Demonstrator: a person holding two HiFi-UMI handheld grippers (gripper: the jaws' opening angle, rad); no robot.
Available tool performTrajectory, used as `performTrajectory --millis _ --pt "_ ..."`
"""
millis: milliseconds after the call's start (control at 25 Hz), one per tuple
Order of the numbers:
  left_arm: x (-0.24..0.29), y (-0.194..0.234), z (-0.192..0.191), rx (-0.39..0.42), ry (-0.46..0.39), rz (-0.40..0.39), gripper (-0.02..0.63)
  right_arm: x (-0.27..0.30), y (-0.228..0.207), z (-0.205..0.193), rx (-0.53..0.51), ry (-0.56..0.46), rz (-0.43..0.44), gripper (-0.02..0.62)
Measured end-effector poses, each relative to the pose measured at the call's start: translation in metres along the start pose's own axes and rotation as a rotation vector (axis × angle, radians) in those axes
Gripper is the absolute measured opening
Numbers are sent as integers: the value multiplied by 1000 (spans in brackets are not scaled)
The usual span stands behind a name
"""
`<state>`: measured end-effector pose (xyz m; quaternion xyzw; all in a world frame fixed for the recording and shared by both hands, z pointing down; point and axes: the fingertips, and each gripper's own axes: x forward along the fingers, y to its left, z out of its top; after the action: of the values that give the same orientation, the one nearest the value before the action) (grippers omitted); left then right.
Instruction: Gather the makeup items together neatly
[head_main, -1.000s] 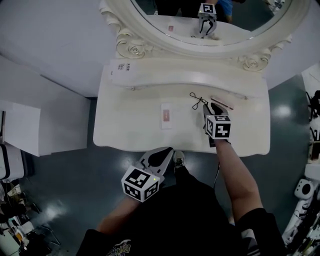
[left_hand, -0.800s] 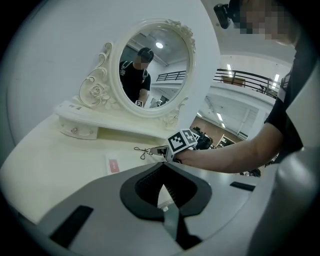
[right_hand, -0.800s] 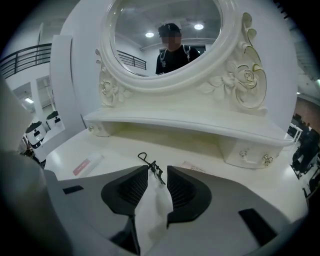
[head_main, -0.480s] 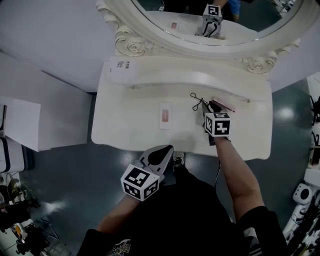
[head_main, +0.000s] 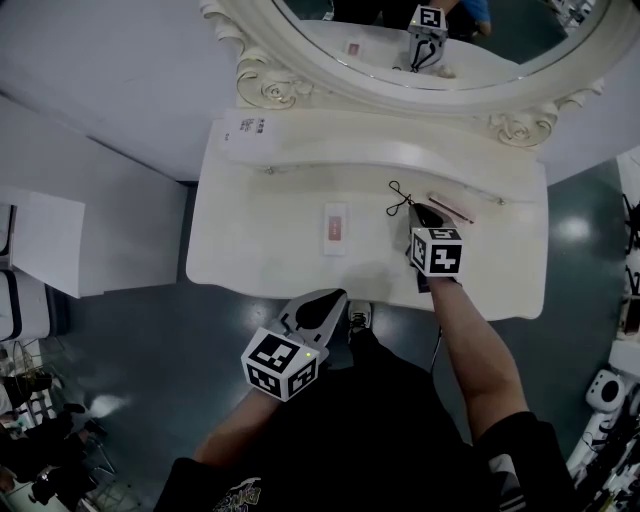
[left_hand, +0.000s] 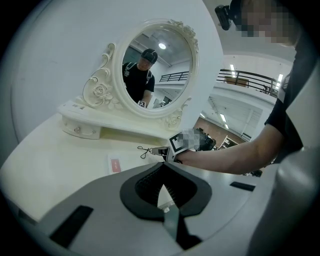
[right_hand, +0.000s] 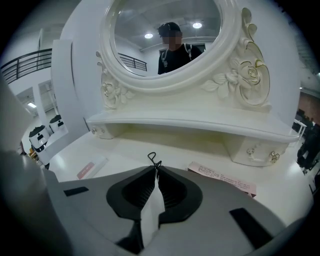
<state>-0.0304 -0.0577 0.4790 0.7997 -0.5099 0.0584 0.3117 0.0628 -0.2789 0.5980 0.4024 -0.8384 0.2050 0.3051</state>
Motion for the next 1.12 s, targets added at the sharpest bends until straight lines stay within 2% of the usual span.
performTrajectory --millis 280,640,1120 --pt "-8 -1 0 10 1 -18 8 -15 21 1 41 -36 7 40" --pt "-22 -3 -2 29 11 -52 8 -35 45 -27 144 -38 1 38" --pt "-40 2 -6 47 29 -83 8 -45 66 -52 201 -40 -47 40"
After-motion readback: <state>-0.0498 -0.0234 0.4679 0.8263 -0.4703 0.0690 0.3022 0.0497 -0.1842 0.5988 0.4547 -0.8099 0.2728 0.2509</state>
